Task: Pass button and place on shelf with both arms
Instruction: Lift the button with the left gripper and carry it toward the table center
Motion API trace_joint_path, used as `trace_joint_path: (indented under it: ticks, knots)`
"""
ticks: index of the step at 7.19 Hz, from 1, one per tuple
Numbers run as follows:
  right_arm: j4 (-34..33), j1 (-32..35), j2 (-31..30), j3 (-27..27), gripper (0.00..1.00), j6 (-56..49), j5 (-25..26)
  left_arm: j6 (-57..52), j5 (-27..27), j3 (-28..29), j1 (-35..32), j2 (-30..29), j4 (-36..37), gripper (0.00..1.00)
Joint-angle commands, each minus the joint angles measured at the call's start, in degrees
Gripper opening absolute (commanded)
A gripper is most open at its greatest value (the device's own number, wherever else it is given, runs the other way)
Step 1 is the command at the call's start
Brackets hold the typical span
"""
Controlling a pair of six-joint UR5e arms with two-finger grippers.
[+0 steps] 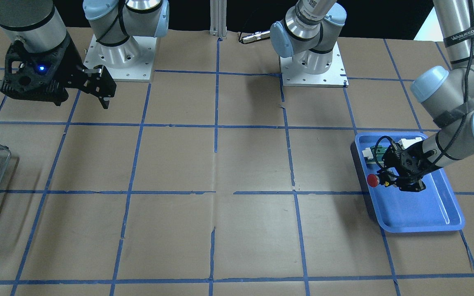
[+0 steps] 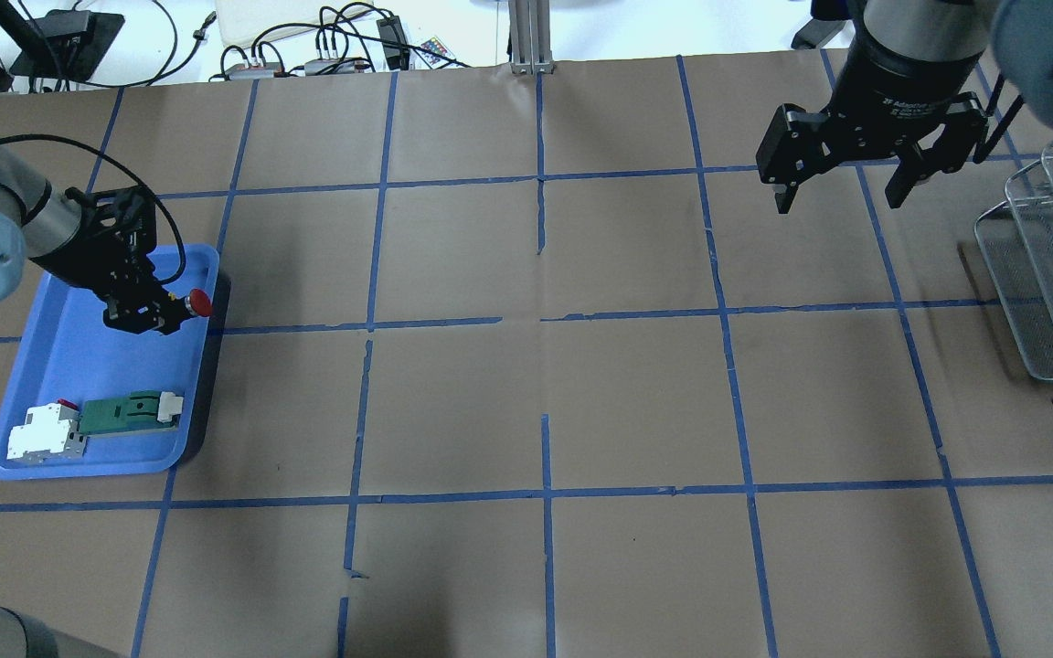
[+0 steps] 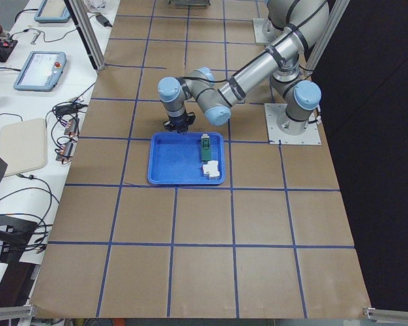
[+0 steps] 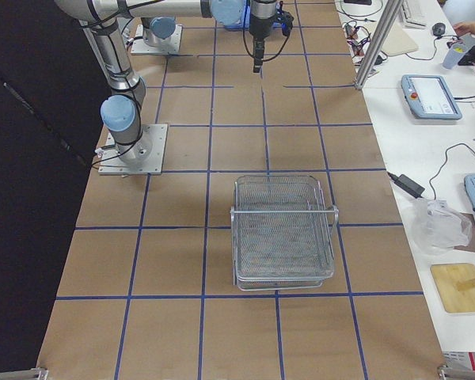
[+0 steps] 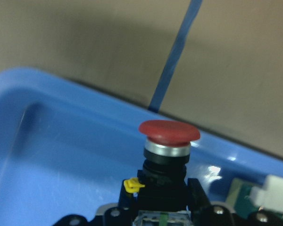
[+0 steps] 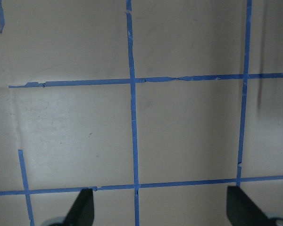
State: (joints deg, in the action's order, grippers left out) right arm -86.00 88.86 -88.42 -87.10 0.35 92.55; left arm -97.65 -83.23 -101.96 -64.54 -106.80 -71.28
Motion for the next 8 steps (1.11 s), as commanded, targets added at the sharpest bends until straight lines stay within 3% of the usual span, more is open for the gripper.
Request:
trace_joint_path:
  ticks: [1,3,4,5,8]
  knots:
    - [0.04,0.00,0.00,0.00,1.00,0.00,0.00,0.00,6.38,5.17,-8.81,4.22,-12.52,0.00]
    - [0.04,0.00,0.00,0.00,1.00,0.00,-0.35,0.96,13.93,7.56,-18.90,4.94,-15.20,0.00]
    - [0.30,-0.09,0.00,0.52,1.00,-0.17,-0.96,1.84,20.41,8.26,-23.13,4.07,-14.68,0.00]
    - [0.57,-0.09,0.00,1.40,1.00,-0.78,-0.88,3.67,22.48,8.88,-26.31,3.19,-13.89,0.00]
    - [4.16,-5.95,0.00,2.90,1.00,-17.16,-0.97,9.62,32.82,10.90,-35.88,2.48,-10.65,0.00]
